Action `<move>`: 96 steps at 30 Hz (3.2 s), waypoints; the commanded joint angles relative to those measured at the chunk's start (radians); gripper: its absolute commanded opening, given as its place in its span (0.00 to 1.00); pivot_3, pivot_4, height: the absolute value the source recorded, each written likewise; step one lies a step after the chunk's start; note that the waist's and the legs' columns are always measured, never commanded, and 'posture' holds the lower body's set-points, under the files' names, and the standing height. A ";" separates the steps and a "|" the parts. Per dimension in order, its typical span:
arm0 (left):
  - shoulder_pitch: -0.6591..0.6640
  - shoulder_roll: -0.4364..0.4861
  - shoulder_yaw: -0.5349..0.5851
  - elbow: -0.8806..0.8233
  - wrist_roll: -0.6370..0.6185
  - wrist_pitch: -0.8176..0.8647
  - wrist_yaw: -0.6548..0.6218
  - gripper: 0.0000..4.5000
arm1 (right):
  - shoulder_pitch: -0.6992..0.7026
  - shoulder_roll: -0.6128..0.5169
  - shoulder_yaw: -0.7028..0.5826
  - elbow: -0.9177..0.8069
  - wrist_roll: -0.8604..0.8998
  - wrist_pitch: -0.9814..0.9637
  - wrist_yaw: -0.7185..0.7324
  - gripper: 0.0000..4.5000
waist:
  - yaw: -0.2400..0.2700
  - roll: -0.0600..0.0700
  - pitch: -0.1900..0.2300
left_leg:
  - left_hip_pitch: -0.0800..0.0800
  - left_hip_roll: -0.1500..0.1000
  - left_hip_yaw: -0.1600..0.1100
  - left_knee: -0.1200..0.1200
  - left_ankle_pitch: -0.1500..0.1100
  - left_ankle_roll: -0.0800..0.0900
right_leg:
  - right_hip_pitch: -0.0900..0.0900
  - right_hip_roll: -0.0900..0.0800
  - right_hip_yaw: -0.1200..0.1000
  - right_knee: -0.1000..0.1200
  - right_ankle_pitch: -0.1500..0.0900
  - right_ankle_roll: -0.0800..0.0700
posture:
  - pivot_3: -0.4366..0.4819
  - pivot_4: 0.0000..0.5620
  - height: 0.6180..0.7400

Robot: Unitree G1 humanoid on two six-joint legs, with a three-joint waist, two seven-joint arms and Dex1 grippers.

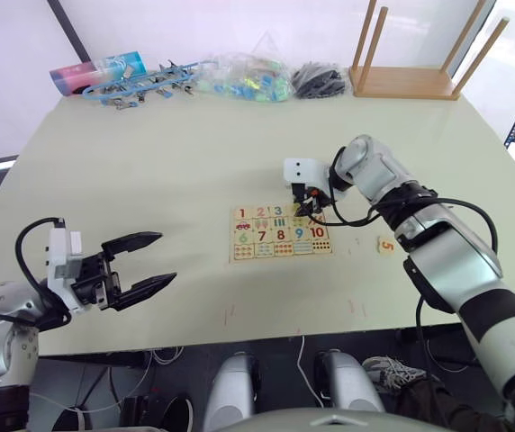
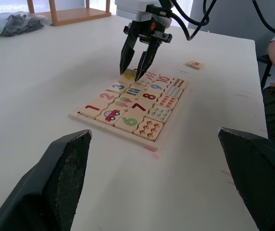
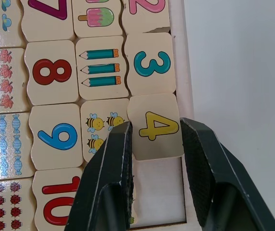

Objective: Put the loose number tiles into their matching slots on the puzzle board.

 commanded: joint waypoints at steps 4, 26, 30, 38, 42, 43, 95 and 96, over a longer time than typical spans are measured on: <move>-0.004 0.012 0.031 -0.022 -0.018 -0.011 -0.005 1.00 | -0.025 0.003 -0.024 0.001 -0.011 -0.012 0.003 0.61 | 0.000 0.000 0.000 | 0.000 0.000 0.000 0.000 0.000 0.000 | 0.000 0.000 0.000 0.000 0.000 0.000 | 0.48 0.27 0.98; -0.012 -0.003 0.019 -0.016 -0.007 0.007 0.036 1.00 | 0.061 -0.128 -0.170 -0.195 0.111 0.072 0.080 0.73 | 0.001 -0.001 0.000 | 0.000 0.000 0.000 0.000 0.000 0.000 | 0.000 0.000 0.000 0.000 0.000 0.000 | 0.48 0.27 0.98; -0.010 -0.016 0.020 -0.022 -0.019 0.034 0.079 1.00 | 0.166 -0.186 -0.258 -0.368 0.187 0.124 0.059 0.73 | 0.002 -0.001 0.000 | 0.000 0.000 0.000 0.000 0.000 0.000 | 0.000 -0.001 0.000 0.000 0.000 0.000 | 0.48 0.27 0.98; 0.011 -0.049 0.026 -0.017 0.005 0.031 0.162 1.00 | 0.434 -0.286 -0.470 -0.727 0.366 0.222 -0.045 0.73 | 0.005 -0.001 -0.001 | 0.000 0.000 0.000 -0.001 0.000 0.000 | 0.000 -0.001 0.000 -0.001 0.000 0.001 | 0.48 0.27 0.98; 0.018 -0.055 0.022 -0.016 0.014 0.027 0.181 1.00 | 0.538 -0.339 -0.527 -0.806 0.406 0.220 -0.089 0.73 | 0.008 -0.001 -0.001 | 0.000 0.000 0.000 -0.001 0.000 0.000 | 0.001 -0.001 0.000 -0.001 0.000 0.000 | 0.48 0.27 0.98; 0.021 -0.058 0.021 -0.016 0.021 0.022 0.192 1.00 | 0.586 -0.352 -0.568 -0.831 0.429 0.214 -0.111 0.73 | 0.008 -0.002 -0.001 | 0.000 0.000 0.000 0.000 0.000 0.000 | 0.001 -0.002 0.000 -0.001 0.000 0.000 | 0.48 0.27 0.98; 0.154 -0.091 0.074 0.047 0.059 -0.068 0.232 1.00 | 1.616 -0.263 -0.991 -1.139 0.778 -0.230 -0.287 0.98 | 0.035 -0.001 -0.001 | 0.001 0.001 -0.009 0.000 -0.003 -0.004 | 0.001 -0.004 0.000 -0.003 -0.003 0.004 | 0.48 0.27 0.98; 0.153 -0.090 0.073 0.049 0.060 -0.068 0.231 1.00 | 1.615 -0.263 -0.989 -1.135 0.777 -0.234 -0.286 0.98 | 0.035 -0.001 -0.001 | 0.001 0.001 -0.009 0.000 -0.003 -0.004 | 0.001 -0.005 0.000 -0.003 -0.003 0.005 | 0.48 0.27 0.98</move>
